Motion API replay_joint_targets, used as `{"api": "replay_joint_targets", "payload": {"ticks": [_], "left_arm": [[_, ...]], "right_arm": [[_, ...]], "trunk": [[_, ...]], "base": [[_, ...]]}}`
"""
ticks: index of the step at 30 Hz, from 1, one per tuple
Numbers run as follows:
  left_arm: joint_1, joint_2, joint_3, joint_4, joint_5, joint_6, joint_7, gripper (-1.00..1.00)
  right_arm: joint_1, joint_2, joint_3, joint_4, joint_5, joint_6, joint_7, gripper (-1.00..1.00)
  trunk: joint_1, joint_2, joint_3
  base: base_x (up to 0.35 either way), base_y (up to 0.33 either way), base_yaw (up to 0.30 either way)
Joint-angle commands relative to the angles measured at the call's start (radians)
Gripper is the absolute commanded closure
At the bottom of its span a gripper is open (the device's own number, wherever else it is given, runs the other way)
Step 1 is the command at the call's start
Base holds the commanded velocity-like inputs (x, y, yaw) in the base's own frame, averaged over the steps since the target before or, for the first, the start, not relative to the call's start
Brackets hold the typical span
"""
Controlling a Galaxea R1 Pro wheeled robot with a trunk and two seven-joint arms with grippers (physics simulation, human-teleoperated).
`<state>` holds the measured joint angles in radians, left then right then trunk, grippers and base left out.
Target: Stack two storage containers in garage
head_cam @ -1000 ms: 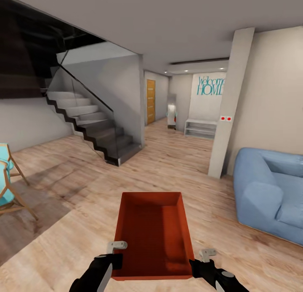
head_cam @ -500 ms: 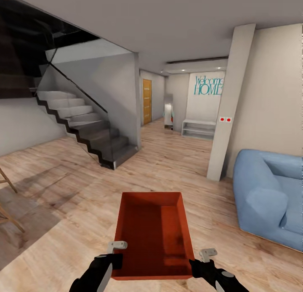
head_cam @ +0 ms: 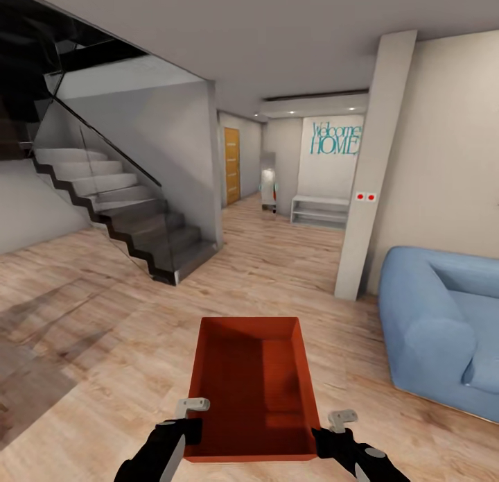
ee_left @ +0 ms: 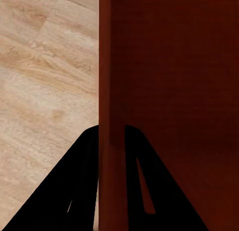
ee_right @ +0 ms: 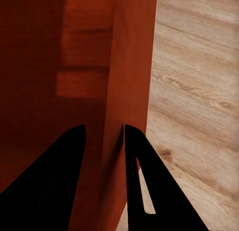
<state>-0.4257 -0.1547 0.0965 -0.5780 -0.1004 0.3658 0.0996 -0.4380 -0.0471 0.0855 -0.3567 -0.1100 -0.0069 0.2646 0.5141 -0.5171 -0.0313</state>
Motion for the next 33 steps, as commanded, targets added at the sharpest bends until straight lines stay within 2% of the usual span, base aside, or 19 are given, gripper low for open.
{"api": "replay_joint_targets", "payload": {"ticks": [1,27,33], "left_arm": [[-0.001,0.0,0.064,-0.006,-0.034,0.007,0.003,1.0],[-0.001,0.001,0.064,-0.006,-0.035,0.008,0.005,1.0],[-0.001,0.001,0.065,-0.006,-0.035,0.008,0.005,1.0]], "right_arm": [[-0.001,-0.002,0.003,0.001,-0.01,-0.001,0.001,1.0],[-0.001,-0.002,0.003,0.001,-0.01,-0.001,0.002,1.0],[-0.001,-0.002,0.003,0.001,-0.01,-0.001,0.002,1.0]], "trunk": [[0.001,-0.002,-0.002],[0.001,-0.002,-0.007],[0.001,-0.002,-0.002]], "base": [[0.328,0.0,0.0],[0.328,0.0,0.0],[0.327,0.0,-0.018]]}}
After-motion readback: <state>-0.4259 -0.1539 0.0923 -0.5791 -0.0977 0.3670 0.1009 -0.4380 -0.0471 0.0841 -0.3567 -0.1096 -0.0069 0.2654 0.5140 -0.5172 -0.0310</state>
